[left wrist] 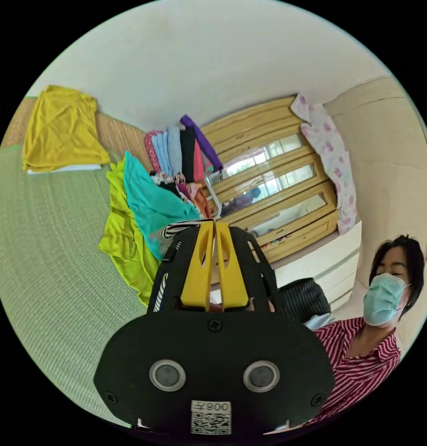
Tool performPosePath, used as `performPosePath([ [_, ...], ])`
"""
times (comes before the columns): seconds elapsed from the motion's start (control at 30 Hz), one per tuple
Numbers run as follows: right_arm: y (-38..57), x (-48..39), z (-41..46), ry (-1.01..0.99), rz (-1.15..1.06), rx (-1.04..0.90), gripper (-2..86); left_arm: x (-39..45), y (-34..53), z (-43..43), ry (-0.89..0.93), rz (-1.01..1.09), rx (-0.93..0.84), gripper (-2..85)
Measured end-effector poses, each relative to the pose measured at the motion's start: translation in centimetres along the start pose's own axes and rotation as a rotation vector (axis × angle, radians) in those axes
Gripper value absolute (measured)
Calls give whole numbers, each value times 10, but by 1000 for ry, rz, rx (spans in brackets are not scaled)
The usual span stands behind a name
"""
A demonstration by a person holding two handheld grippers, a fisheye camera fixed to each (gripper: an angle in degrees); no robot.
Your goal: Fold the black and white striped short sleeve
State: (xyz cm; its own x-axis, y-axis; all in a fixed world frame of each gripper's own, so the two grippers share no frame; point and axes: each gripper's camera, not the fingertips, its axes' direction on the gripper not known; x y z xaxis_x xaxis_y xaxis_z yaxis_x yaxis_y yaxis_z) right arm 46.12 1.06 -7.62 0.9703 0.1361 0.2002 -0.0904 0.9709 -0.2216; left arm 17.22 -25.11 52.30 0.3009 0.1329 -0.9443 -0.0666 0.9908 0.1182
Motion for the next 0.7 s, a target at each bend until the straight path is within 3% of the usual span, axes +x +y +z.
performPosePath([
  [0.4, -16, -184, -192, 241, -354, 331, 8, 319, 78, -298, -27, 397, 447, 2],
  [0.7, -3, -330, -275, 295, -616, 552, 7, 548, 181, -441, -193, 786, 726, 2],
])
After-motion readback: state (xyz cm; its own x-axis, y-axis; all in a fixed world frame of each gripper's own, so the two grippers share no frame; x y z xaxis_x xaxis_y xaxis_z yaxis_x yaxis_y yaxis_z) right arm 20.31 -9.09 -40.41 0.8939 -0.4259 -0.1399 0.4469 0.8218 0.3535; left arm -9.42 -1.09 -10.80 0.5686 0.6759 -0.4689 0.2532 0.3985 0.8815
